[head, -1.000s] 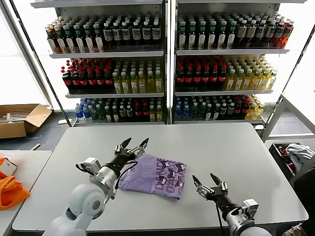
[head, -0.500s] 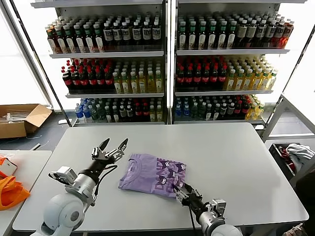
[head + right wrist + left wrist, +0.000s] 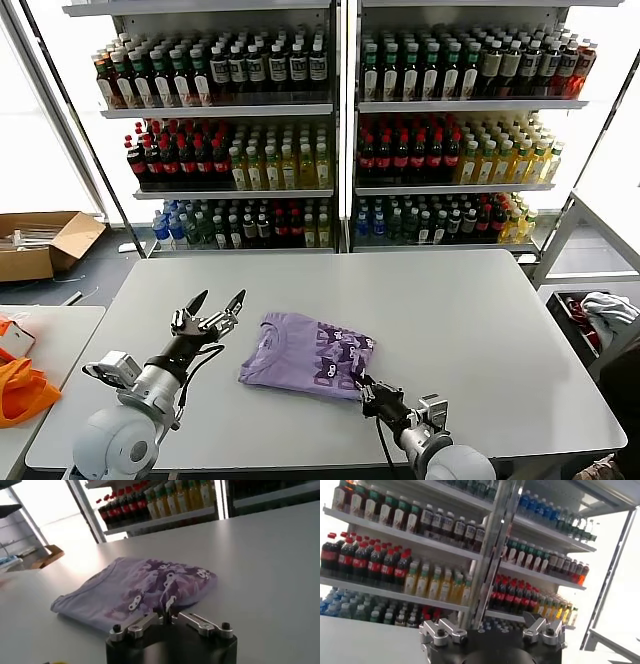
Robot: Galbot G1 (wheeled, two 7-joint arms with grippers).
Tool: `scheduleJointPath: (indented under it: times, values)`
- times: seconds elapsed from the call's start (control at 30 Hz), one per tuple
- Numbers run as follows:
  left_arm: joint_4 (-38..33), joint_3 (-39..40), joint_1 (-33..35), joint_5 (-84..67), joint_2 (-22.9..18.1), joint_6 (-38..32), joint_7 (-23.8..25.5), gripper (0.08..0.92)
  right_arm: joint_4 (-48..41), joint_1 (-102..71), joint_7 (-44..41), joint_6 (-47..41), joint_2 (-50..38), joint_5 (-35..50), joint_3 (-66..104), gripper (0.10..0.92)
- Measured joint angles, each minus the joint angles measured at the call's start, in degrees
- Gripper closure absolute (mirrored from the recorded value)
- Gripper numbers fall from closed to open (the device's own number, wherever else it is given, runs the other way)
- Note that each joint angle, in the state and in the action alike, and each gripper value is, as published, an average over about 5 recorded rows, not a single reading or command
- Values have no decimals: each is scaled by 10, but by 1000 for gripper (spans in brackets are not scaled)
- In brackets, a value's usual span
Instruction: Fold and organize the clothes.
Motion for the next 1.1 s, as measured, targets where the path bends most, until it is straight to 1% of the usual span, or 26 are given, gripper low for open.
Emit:
scheduleJointPath:
  times: [0.07,0.13,0.4,0.5,0.6,0.87,1.1]
  values:
    - [2,-2,4,0,0,-2,1,177,-2,7,-19,-8,-11,-20,7,897]
    - [4,-3,7,1,-1,-4,2,177,-7,14,-37,-15,-23,-39,17,902]
    - [3,6,7,5,-4,-4,3,177,-25,33,-78,-27,-50,-92,67,902]
    - [2,12,3,6,-4,-2,2,177,-24,31,-85,-26,-53,-103,86,875]
    - [1,17,0,8,-3,-1,2,177,-18,25,-87,-22,-55,-108,105,803]
    - [-3,28,-2,16,-6,-2,3,177,25,-8,-71,3,-44,-105,143,569]
    - [-9,31,0,21,-6,-2,2,177,34,15,-44,18,-18,-97,106,370]
